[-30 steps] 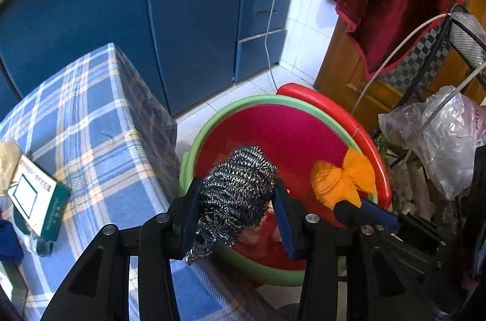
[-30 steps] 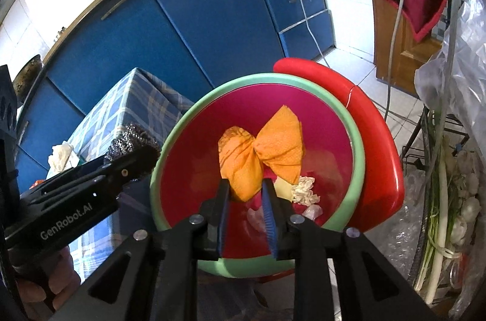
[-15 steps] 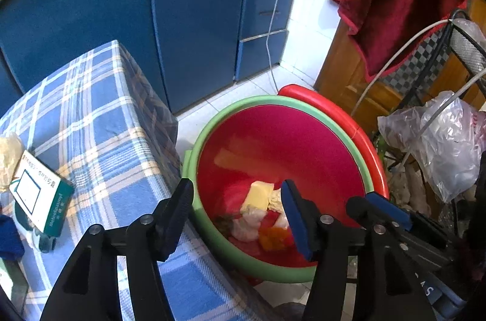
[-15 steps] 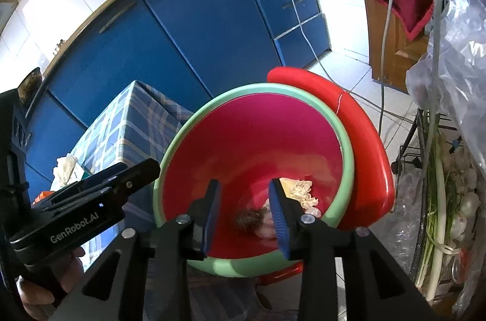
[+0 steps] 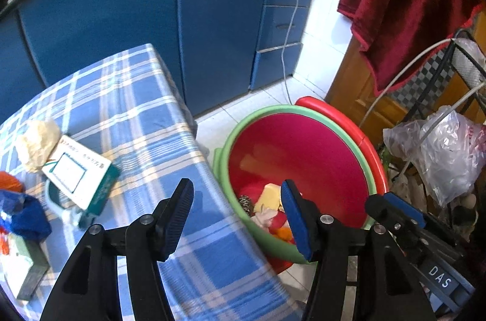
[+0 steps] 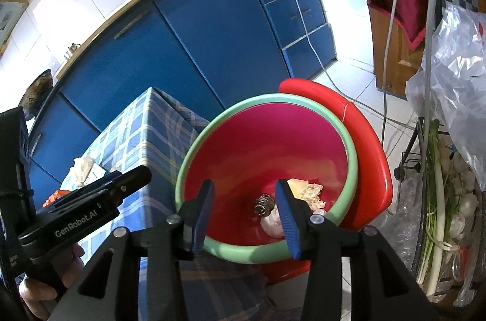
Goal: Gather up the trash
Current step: 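Move both open tools back over the table items, then grasp the green printed box with the left tool and lift it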
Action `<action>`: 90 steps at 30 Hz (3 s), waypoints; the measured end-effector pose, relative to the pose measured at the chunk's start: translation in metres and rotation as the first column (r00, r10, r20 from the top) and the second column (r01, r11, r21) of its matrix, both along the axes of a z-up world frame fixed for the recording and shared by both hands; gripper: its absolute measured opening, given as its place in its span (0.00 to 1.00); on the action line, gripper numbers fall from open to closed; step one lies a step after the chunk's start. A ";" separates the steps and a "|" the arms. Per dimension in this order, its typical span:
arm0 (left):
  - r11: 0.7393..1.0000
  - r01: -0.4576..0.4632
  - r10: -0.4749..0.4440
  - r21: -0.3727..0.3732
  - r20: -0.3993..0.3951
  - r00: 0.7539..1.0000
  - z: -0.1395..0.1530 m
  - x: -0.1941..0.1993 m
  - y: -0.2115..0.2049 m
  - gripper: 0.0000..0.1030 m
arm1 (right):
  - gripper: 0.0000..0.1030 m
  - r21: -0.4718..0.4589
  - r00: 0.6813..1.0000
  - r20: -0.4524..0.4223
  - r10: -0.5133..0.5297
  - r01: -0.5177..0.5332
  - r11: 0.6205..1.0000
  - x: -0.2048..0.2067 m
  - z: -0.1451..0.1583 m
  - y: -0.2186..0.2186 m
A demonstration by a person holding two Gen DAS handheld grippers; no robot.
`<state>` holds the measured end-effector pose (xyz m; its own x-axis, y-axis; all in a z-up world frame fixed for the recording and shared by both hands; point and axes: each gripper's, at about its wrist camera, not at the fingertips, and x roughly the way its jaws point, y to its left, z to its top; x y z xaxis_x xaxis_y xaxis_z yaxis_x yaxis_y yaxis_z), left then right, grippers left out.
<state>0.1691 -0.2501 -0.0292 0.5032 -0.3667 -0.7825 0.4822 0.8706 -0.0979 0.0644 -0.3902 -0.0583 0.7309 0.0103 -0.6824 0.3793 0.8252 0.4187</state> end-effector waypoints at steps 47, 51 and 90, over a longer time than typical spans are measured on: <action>0.954 -0.292 0.298 -0.066 0.112 0.948 0.059 -0.060 0.175 0.60 | 0.72 -0.065 0.971 0.091 0.222 -0.217 0.974 -0.010 0.055 0.114; 0.939 -0.338 0.343 -0.061 0.115 0.932 0.059 -0.065 0.197 0.60 | 0.73 -0.060 0.964 0.087 0.249 -0.245 0.968 -0.007 0.053 0.127; 0.952 -0.280 0.275 0.127 0.050 0.960 0.001 -0.010 0.254 0.70 | 0.78 -0.076 0.949 -0.016 0.315 -0.315 0.946 0.023 0.033 0.170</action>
